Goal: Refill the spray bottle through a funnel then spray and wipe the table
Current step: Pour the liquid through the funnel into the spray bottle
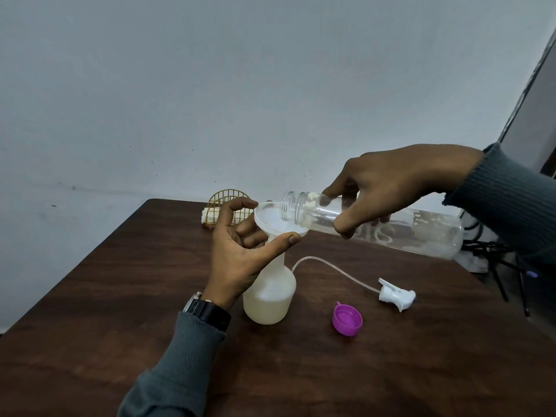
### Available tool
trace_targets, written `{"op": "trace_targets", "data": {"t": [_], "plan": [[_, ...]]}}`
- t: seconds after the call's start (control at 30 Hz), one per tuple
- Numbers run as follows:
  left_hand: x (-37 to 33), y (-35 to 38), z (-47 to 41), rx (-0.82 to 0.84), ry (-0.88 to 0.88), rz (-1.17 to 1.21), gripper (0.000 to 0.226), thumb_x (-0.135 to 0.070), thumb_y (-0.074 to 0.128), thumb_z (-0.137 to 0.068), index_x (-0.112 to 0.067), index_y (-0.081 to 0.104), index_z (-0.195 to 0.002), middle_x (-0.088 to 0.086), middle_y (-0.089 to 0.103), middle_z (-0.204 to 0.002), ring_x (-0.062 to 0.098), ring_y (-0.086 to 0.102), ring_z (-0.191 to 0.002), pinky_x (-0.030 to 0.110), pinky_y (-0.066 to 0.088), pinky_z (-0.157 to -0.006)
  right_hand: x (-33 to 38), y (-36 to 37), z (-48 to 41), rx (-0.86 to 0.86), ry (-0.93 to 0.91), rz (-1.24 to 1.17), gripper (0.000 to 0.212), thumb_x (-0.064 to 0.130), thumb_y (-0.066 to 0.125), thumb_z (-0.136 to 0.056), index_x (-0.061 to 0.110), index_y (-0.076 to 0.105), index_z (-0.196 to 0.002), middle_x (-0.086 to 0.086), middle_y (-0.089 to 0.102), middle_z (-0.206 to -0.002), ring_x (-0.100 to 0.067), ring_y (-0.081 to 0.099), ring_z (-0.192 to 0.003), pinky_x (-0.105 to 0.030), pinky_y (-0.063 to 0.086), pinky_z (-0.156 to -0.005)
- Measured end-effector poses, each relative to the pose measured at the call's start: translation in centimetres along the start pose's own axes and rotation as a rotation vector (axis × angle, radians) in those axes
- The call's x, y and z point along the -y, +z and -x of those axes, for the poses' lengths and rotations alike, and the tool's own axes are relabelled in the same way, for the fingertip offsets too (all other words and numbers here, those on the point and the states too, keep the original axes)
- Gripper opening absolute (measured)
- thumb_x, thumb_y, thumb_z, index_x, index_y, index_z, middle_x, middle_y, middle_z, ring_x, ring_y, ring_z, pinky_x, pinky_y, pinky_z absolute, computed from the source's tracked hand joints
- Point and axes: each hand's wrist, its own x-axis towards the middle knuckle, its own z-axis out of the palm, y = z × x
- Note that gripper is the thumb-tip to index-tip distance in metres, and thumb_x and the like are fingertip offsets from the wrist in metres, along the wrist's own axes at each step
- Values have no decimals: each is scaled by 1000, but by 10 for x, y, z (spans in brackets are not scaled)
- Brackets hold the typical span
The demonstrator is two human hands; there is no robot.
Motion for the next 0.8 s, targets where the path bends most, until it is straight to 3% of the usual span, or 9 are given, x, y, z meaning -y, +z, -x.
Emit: {"op": "trace_targets", "data": {"t": [0.47, 0.7, 0.8], "plan": [[-1, 1, 1, 1, -2, 3, 79, -8, 91, -56, -15, 46, -121, 12, 80, -111, 28, 80, -97, 32, 63, -78, 3, -2, 1, 0, -7, 17, 46, 49, 77, -72, 35, 76, -116, 10, 80, -91, -2, 66, -53, -28, 63, -73], [0, 1, 1, -2, 1, 7, 78, -7, 91, -57, -16, 47, -121, 10, 81, -111, 29, 80, -97, 34, 64, -80, 5, -5, -1, 12, -3, 91, 46, 55, 74, -71, 39, 77, -114, 17, 79, -89, -16, 76, -73, -25, 58, -70], [-1, 1, 2, -2, -2, 7, 78, -8, 91, -56, -16, 47, -121, 8, 81, -110, 28, 80, -97, 33, 64, -79, 8, -6, -1, 6, -5, 84, 44, 51, 76, -74, 37, 77, -116, 17, 78, -91, -10, 72, -63, -25, 59, -71]]}}
